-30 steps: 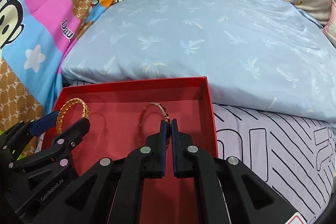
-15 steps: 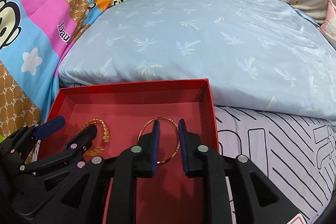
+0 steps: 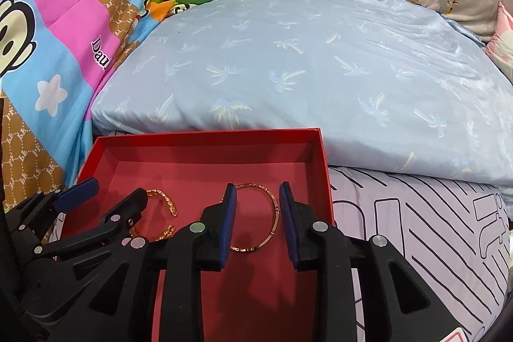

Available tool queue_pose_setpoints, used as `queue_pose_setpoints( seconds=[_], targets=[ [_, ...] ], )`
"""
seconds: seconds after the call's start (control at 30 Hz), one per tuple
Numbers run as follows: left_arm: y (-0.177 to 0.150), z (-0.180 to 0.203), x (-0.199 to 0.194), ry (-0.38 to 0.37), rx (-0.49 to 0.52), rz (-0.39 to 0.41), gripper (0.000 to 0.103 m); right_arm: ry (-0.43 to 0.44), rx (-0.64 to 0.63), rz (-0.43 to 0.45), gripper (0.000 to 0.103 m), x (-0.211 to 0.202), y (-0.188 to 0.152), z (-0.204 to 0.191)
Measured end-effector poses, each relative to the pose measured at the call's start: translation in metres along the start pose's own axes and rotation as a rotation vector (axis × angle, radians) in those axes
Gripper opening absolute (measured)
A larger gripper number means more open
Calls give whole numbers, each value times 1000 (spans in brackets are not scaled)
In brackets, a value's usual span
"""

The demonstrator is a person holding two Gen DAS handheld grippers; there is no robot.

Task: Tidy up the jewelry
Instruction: 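Carry both gold bangles into the red tray and open both grippers, then withdraw both grippers from the tray back toward the remaining bracelets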

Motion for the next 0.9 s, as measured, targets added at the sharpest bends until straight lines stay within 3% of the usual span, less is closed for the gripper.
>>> queue_pose_setpoints(
  seconds=[0.3,0.53,0.7,0.9],
  targets=[
    [-2,2,-33,0,-8,40,61,1,-26,45,33,-40,-11,2],
    [-18,3,-94,-6,10,106,63,11,-44,98,35,-101,-34,10],
    [-53,-1,-136,4,38,136,65,12,-51,101,38,-136,-69,16],
    [-109,-6,-165,-3,39,114,70,6,-54,73,38,-163,-127,25]
  ],
)
Point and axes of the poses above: each gripper's, at about its wrist camera, not at the fingertips, and x roughly the way its jaws point, z to its right, y to its top, the point moved 9 cm from there along x, roughly the way its jaws point, and after that the axes turned 7 degrees about -y, right-handed, at the moved point
